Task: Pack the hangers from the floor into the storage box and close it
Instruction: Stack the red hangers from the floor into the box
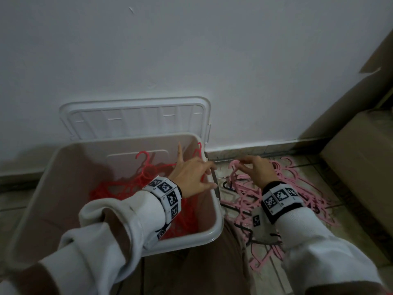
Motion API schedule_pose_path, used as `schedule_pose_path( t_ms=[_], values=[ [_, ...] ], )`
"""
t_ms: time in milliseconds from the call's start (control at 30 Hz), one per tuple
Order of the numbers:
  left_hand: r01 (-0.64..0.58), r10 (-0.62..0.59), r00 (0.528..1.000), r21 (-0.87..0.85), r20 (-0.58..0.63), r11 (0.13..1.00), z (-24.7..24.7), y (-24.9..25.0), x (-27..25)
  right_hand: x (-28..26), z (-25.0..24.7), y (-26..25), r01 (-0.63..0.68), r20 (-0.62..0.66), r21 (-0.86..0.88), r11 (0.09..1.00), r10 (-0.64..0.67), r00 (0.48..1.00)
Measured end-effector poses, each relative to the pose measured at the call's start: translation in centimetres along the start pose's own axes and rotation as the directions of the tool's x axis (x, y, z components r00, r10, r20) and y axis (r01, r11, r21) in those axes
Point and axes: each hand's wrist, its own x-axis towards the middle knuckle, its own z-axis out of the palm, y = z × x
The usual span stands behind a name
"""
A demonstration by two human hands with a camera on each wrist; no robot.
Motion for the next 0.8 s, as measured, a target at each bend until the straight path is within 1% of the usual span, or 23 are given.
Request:
schedule_pose_path(
  t_ms=[33,67,100,133,200,233,267,300,333,367,400,433,467,567,600,667,700,733,800],
  values=[
    [0.007,-0.007,0.999,0.003,0.048,1.000,0.5,0.3,0.0,0.0,0.1,-0.1,-0.012,0.027,-0.018,1.000,0.013,1.000],
    [0.011,-0.012,0.997,0.004,0.071,1.000,1.0,0.6,0.1,0.0,0.3,-0.3,-0.012,0.030,-0.018,1.000,0.012,0.999],
    [0.020,-0.020,0.997,0.004,0.070,1.000,1.6,0.7,0.3,-0.1,0.5,-0.7,0.010,0.014,0.002,1.000,-0.010,1.000],
    [0.029,-0.029,0.999,0.010,0.040,1.000,2.0,0.7,0.4,-0.1,0.7,-1.2,0.038,-0.003,0.045,0.998,-0.038,0.999],
    [0.074,-0.070,0.994,0.040,-0.080,0.996,2.6,0.4,0.9,-0.3,1.0,-2.6,0.103,-0.019,0.149,0.983,-0.101,0.995],
    [0.131,-0.124,0.983,0.041,-0.135,0.991,2.7,0.1,1.1,-0.4,1.2,-3.4,0.129,-0.017,0.182,0.975,-0.128,0.992],
    [0.212,-0.207,0.965,0.014,-0.160,0.977,2.8,-0.2,1.3,-0.4,1.4,-4.1,0.149,-0.002,0.197,0.969,-0.152,0.988],
    [0.306,-0.310,0.939,-0.051,-0.149,0.951,2.7,-0.6,1.4,-0.4,1.7,-4.9,0.171,0.021,0.194,0.966,-0.178,0.984],
    [0.394,-0.409,0.907,-0.137,-0.098,0.909,2.7,-1.1,1.5,-0.1,2.2,-5.4,0.190,0.050,0.179,0.965,-0.202,0.978],
    [0.463,-0.478,0.878,-0.214,-0.024,0.860,2.7,-1.6,1.6,0.2,2.6,-6.0,0.202,0.081,0.157,0.967,-0.216,0.973],
    [0.500,-0.508,0.860,-0.281,0.050,0.819,2.8,-2.1,1.7,0.6,3.0,-6.5,0.196,0.113,0.142,0.970,-0.212,0.971],
    [0.508,-0.503,0.857,-0.337,0.109,0.793,3.0,-2.5,1.9,1.0,3.2,-7.0,0.187,0.137,0.136,0.973,-0.206,0.969],
    [0.496,-0.478,0.866,-0.377,0.147,0.782,3.2,-2.9,2.2,1.5,3.4,-7.4,0.180,0.154,0.126,0.976,-0.198,0.968],
    [0.444,-0.400,0.895,-0.469,0.196,0.764,4.1,-3.5,3.3,2.4,3.7,-8.1,0.213,0.175,0.049,0.976,-0.218,0.960],
    [0.450,-0.402,0.892,-0.497,0.208,0.742,4.4,-3.6,3.8,2.7,3.9,-8.2,0.209,0.181,0.032,0.977,-0.211,0.961],
    [0.493,-0.437,0.866,-0.550,0.242,0.674,5.0,-4.1,4.7,3.3,4.5,-8.5,0.171,0.158,0.012,0.985,-0.171,0.973],
    [0.494,-0.440,0.864,-0.580,0.244,0.648,5.1,-4.1,4.9,3.3,4.6,-8.6,0.153,0.122,0.015,0.988,-0.154,0.981],
    [0.481,-0.446,0.867,-0.603,0.220,0.637,5.3,-4.1,5.0,3.5,4.8,-8.5,0.139,0.087,0.025,0.990,-0.140,0.986],
    [0.449,-0.468,0.871,-0.625,0.149,0.638,5.6,-4.3,5.2,4.1,5.0,-8.4,0.121,0.070,0.084,0.989,-0.127,0.989]
  ],
)
